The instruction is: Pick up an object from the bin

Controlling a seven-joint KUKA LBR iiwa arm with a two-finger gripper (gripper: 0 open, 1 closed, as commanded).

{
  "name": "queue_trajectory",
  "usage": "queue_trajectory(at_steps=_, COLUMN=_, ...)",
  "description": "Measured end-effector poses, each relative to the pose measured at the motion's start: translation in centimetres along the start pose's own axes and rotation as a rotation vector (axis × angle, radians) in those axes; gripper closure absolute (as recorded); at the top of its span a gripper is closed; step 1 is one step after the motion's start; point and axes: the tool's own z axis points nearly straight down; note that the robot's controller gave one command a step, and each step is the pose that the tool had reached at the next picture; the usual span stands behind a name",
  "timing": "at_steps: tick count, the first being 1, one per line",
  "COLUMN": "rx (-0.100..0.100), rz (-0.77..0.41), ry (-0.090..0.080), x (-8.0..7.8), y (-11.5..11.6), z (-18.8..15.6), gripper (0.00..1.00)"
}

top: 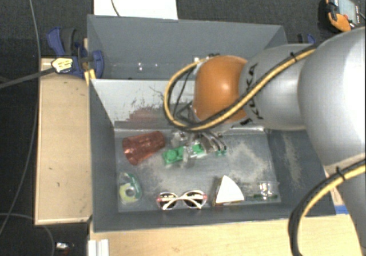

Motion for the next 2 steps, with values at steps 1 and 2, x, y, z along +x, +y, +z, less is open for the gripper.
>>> queue_trajectory(at_steps=1, rx=0.000, rz=0.001, ry=0.000, x=0.0, y=0.0, z=0.0, gripper=1.00)
queue_trajectory(at_steps=2, rx=0.000, rz=0.002, ry=0.000, x=0.0, y=0.0, z=-1.9, gripper=1.00)
